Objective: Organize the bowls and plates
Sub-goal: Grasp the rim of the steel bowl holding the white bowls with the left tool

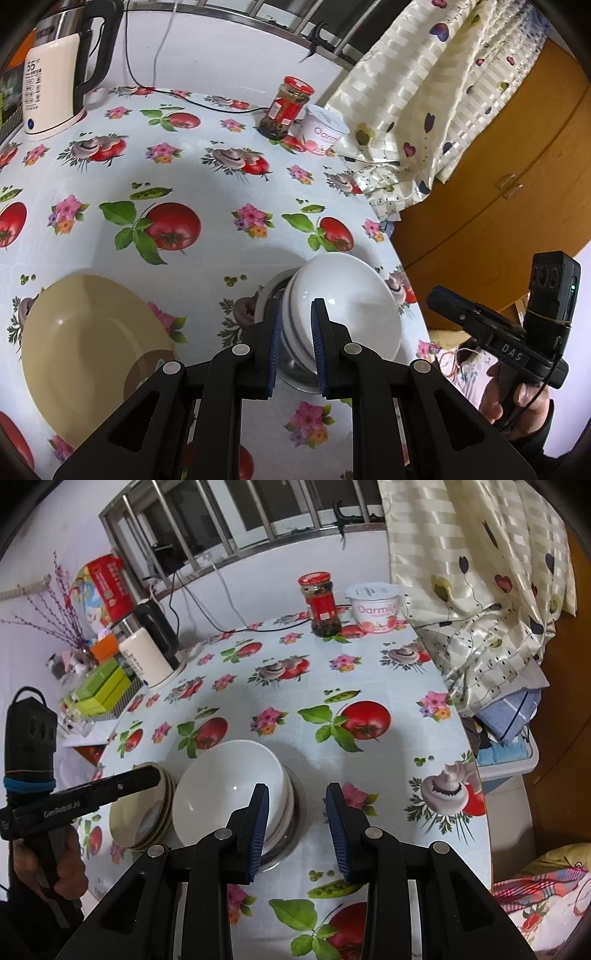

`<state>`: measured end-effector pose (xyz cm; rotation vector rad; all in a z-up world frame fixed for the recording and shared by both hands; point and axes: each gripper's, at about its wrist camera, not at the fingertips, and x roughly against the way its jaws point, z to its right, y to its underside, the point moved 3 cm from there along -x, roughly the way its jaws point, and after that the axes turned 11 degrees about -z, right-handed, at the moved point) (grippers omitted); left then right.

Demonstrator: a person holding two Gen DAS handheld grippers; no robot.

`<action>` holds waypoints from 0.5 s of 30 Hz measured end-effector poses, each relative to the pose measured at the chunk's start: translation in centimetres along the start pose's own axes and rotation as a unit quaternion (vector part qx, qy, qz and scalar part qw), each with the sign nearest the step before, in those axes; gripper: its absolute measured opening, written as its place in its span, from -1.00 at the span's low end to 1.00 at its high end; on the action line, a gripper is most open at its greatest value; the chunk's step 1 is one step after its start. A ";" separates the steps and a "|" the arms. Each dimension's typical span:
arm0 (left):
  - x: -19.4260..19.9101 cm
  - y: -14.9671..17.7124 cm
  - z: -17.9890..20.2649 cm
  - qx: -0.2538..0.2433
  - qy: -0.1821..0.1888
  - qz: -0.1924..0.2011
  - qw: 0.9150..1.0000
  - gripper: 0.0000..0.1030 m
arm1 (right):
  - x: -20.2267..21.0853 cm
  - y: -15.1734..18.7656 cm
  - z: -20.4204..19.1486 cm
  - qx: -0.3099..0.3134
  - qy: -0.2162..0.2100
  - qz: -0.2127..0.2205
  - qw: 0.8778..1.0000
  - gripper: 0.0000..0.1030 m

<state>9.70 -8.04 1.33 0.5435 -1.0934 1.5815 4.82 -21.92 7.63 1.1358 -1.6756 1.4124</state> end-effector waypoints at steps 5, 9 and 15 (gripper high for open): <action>-0.1 0.2 -1.0 0.010 -0.003 -0.002 1.000 -0.67 | 0.2 0.2 1.0 -0.013 -0.006 0.004 1.000 -0.39; -0.3 0.4 -1.7 0.017 -0.001 -0.005 1.000 -0.67 | 0.0 0.4 2.0 -0.033 -0.013 0.000 0.999 -0.39; -0.9 0.6 -2.1 0.021 0.004 -0.016 1.000 -0.64 | -0.7 0.9 3.4 -0.054 -0.024 -0.004 0.998 -0.22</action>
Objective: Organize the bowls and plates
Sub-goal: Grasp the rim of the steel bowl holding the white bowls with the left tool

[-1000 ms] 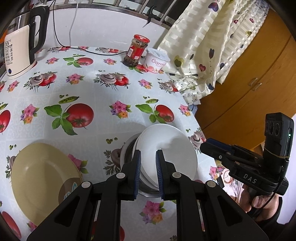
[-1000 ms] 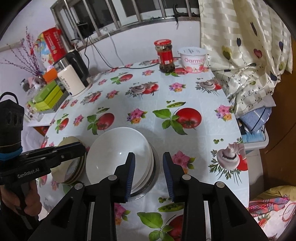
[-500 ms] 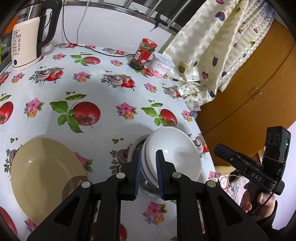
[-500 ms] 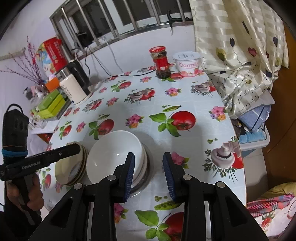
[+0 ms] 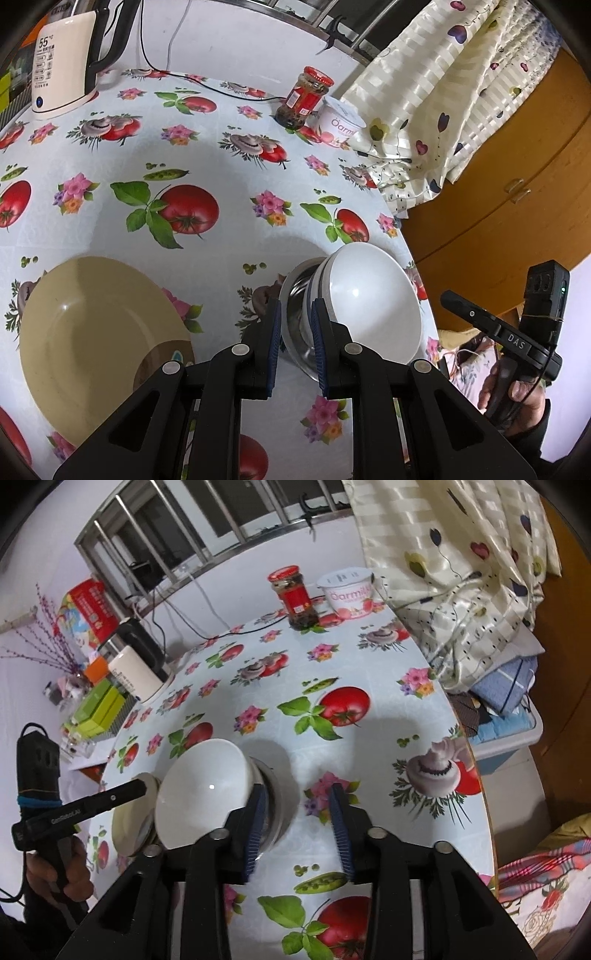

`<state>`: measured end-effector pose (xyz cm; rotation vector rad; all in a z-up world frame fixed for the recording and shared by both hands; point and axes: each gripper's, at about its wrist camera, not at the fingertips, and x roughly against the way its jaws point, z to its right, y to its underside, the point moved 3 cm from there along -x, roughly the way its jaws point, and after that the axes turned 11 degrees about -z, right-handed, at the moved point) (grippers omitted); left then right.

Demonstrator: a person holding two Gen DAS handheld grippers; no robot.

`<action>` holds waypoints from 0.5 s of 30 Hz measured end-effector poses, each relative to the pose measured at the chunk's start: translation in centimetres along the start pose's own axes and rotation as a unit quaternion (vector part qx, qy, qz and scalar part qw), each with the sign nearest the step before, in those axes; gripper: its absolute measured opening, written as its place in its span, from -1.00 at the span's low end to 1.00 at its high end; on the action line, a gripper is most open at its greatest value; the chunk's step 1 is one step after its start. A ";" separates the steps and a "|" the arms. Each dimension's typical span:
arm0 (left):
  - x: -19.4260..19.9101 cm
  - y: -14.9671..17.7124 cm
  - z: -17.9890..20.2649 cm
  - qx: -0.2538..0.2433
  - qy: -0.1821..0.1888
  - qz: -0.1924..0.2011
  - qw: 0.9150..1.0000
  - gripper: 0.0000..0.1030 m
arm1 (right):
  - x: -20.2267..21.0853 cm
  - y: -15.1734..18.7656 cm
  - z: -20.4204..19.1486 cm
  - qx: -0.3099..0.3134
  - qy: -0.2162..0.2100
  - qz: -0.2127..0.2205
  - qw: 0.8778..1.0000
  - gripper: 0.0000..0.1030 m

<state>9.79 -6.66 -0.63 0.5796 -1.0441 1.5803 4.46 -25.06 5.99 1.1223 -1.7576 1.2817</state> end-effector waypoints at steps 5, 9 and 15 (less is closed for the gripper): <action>-0.4 0.1 -0.5 0.005 0.000 -0.007 1.000 -0.52 | -0.8 0.3 0.7 -0.015 -0.012 -0.010 1.000 -0.19; -0.8 0.2 -0.7 0.006 -0.004 -0.014 1.000 -0.50 | -1.5 0.5 1.1 -0.027 -0.021 -0.023 0.999 -0.19; -1.4 0.3 -0.8 0.007 -0.008 -0.026 1.000 -0.50 | -2.4 0.8 0.8 -0.022 -0.026 -0.038 0.999 -0.21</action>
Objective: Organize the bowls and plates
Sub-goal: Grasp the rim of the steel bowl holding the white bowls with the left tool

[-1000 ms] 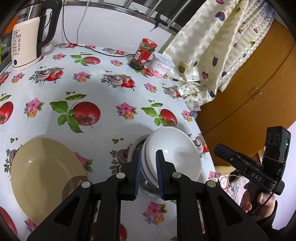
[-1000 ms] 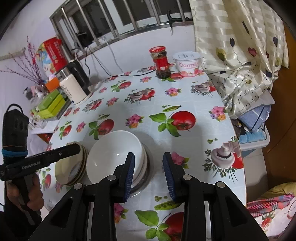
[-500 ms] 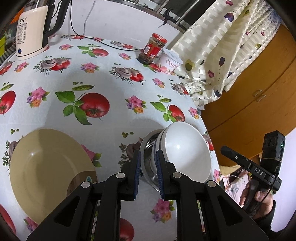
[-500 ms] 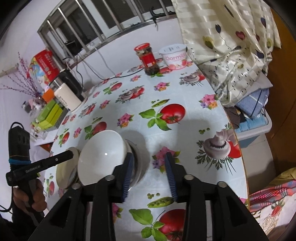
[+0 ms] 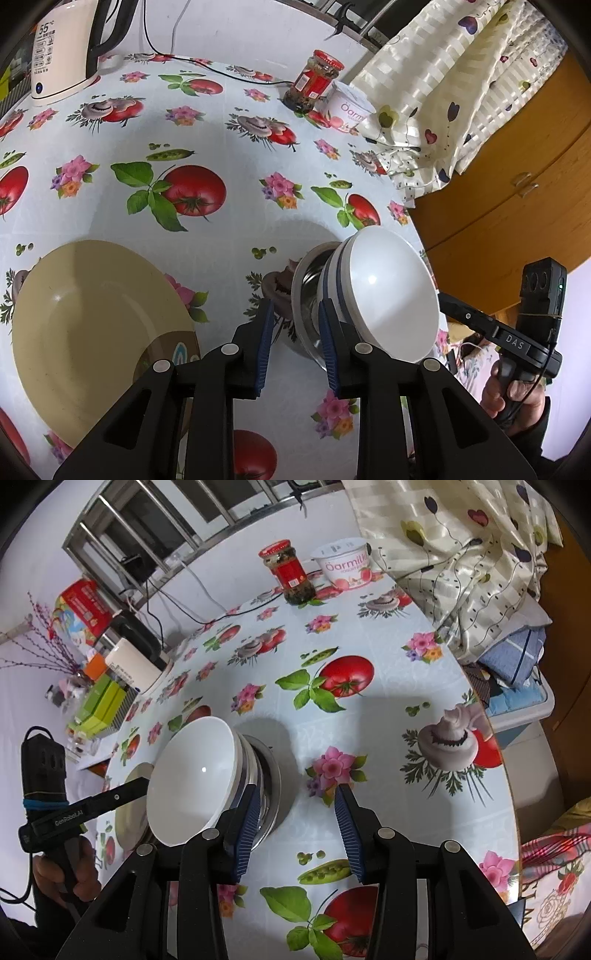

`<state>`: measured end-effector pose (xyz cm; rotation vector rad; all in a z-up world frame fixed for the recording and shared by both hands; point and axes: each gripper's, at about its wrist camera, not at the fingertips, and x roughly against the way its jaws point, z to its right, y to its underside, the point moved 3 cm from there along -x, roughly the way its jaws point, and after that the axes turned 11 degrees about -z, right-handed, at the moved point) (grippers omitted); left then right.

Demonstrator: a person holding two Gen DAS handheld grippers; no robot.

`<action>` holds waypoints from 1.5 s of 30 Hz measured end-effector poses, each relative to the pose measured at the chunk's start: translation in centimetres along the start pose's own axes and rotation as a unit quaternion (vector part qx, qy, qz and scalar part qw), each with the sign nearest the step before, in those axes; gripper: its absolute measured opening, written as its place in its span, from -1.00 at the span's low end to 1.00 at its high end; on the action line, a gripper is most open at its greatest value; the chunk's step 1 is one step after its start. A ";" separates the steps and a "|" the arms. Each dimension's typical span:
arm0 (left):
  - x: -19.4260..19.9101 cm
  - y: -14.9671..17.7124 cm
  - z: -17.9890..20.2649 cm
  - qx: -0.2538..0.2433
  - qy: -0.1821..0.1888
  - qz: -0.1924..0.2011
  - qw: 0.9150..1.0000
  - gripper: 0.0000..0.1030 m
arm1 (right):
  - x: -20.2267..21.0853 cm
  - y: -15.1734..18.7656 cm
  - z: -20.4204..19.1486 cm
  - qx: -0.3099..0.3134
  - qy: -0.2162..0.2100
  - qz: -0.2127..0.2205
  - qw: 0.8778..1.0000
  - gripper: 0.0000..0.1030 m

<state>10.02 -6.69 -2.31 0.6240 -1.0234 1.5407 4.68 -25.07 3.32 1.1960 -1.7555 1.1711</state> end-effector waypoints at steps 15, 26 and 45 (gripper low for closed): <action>-1.6 0.1 -0.2 -0.001 0.001 -0.025 1.000 -0.50 | -2.7 0.4 0.1 -0.006 -0.027 -0.036 0.999 -0.53; -2.7 0.1 -0.6 0.002 0.008 -0.039 0.999 -0.50 | -4.4 0.5 0.1 -0.017 -0.065 -0.058 0.996 -0.65; -4.0 -0.2 -0.8 0.003 0.020 -0.058 0.998 -0.72 | -5.3 0.2 0.0 -0.023 -0.105 -0.069 0.992 -0.81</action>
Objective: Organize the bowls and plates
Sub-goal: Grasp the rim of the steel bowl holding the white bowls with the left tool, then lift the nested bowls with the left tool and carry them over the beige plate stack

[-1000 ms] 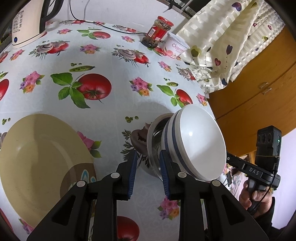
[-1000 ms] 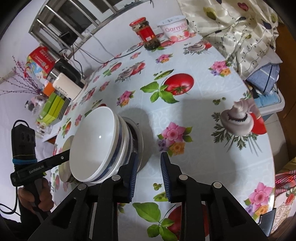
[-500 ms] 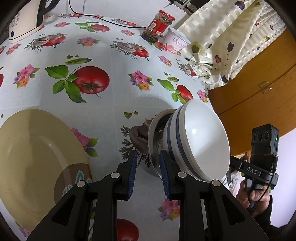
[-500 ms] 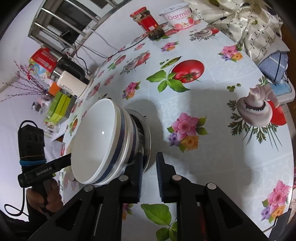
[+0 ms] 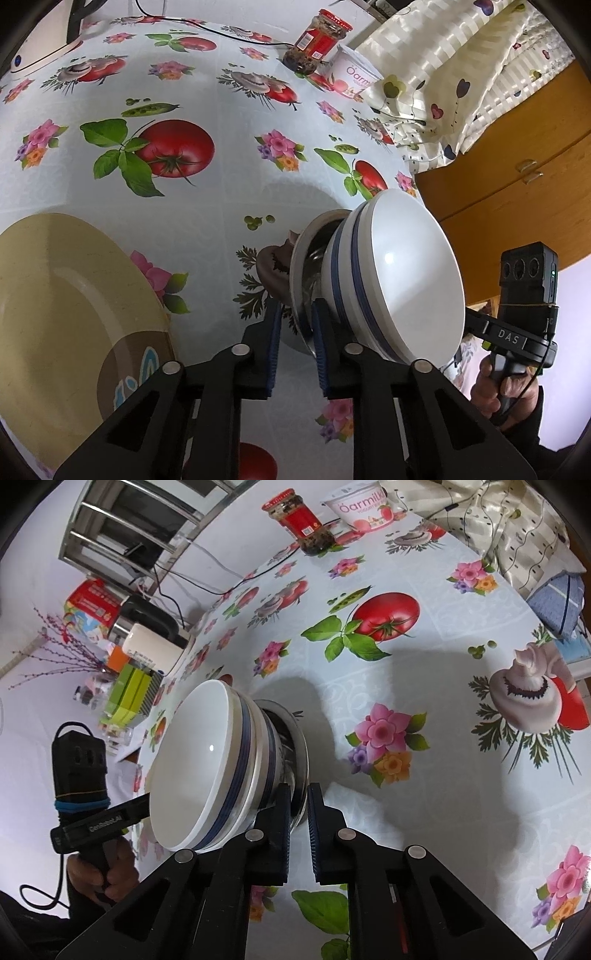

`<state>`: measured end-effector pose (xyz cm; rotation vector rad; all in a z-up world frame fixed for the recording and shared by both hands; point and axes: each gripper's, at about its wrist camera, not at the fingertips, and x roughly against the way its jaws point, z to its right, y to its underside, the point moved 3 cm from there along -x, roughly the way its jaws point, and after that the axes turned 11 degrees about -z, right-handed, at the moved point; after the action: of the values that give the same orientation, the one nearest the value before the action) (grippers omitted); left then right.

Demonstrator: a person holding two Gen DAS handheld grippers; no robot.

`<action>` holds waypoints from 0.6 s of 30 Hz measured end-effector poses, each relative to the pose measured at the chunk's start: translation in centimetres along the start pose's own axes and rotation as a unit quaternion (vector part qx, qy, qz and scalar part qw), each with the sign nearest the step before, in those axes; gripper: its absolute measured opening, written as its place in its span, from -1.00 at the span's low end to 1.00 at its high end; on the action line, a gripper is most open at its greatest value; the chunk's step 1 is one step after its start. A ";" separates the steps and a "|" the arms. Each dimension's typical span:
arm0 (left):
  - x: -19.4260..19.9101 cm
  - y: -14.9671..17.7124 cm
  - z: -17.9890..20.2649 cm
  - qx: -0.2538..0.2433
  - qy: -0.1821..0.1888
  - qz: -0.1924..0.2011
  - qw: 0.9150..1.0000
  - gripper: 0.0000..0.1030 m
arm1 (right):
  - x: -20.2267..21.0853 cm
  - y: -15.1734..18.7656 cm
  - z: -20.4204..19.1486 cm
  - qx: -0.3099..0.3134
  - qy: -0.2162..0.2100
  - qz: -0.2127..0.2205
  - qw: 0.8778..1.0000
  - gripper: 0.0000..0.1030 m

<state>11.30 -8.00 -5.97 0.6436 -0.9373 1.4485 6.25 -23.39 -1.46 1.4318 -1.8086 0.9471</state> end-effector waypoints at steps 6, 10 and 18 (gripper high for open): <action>0.1 0.1 0.3 -0.012 -0.004 0.003 1.000 -0.79 | -0.2 0.0 0.1 -0.004 -0.017 -0.004 1.000 -0.81; 0.1 0.1 0.4 -0.017 -0.010 0.007 1.000 -0.79 | -0.2 0.1 0.2 -0.007 -0.025 -0.002 1.000 -0.81; 0.2 0.2 0.5 -0.018 -0.012 0.011 1.000 -0.79 | -0.2 -0.1 0.5 -0.015 -0.043 -0.002 0.999 -0.79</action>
<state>11.03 -8.28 -5.58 0.6274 -0.9898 1.4421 6.35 -23.71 -1.93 1.4768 -1.8738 0.8659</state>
